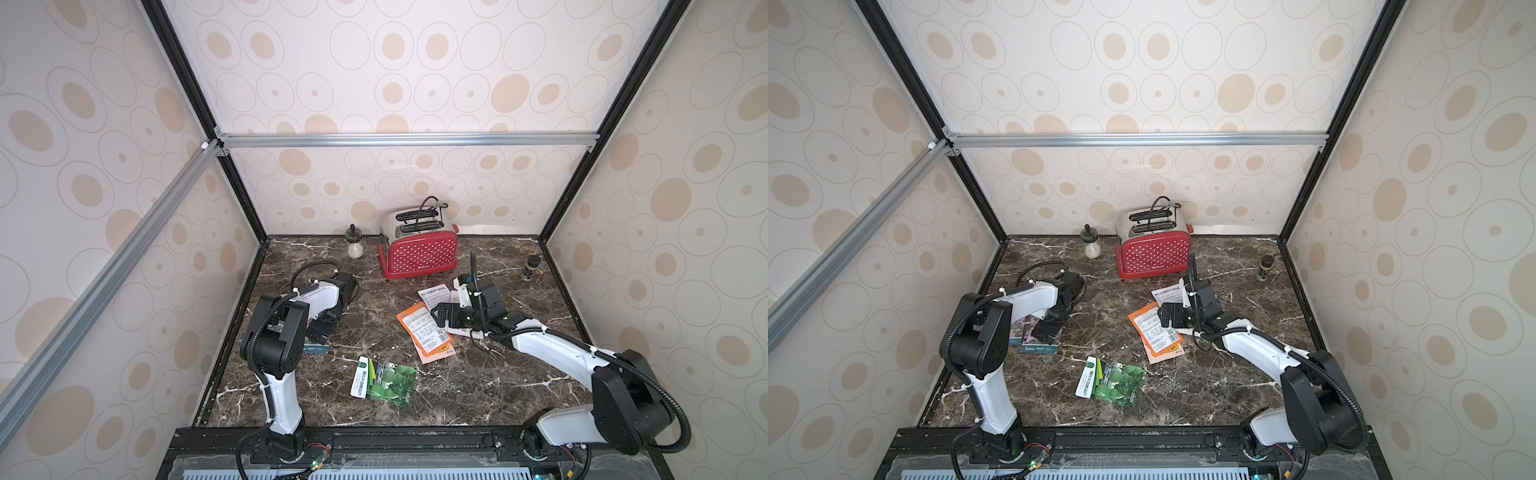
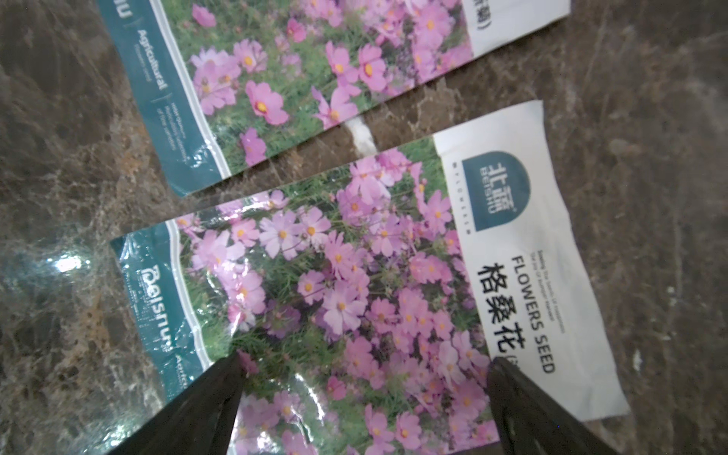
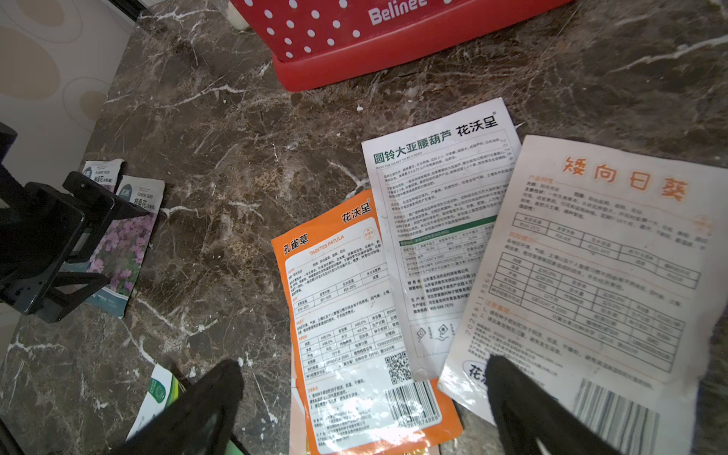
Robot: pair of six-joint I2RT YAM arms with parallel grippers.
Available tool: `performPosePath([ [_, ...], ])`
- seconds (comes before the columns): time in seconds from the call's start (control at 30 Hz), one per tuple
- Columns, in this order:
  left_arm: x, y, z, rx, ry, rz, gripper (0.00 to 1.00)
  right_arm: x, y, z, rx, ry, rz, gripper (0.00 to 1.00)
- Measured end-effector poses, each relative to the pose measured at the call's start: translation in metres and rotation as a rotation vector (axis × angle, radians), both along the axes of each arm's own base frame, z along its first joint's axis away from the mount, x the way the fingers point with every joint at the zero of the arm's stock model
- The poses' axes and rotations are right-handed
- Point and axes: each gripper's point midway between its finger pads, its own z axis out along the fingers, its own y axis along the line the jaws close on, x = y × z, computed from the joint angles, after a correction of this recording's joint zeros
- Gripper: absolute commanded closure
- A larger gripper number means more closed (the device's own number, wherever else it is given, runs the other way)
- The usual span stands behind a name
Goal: Arrange the seed packets in a row
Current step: Move the seed packet to the center of the board.
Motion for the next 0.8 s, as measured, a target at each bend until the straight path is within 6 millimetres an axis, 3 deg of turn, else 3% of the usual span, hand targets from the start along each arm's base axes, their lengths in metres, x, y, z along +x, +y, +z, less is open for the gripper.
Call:
performPosePath([
  [0.8,0.017,-0.008,0.012,-0.041,-0.035,-0.033,0.02,0.000,-0.001,0.000,-0.002,-0.002,-0.003,0.00],
])
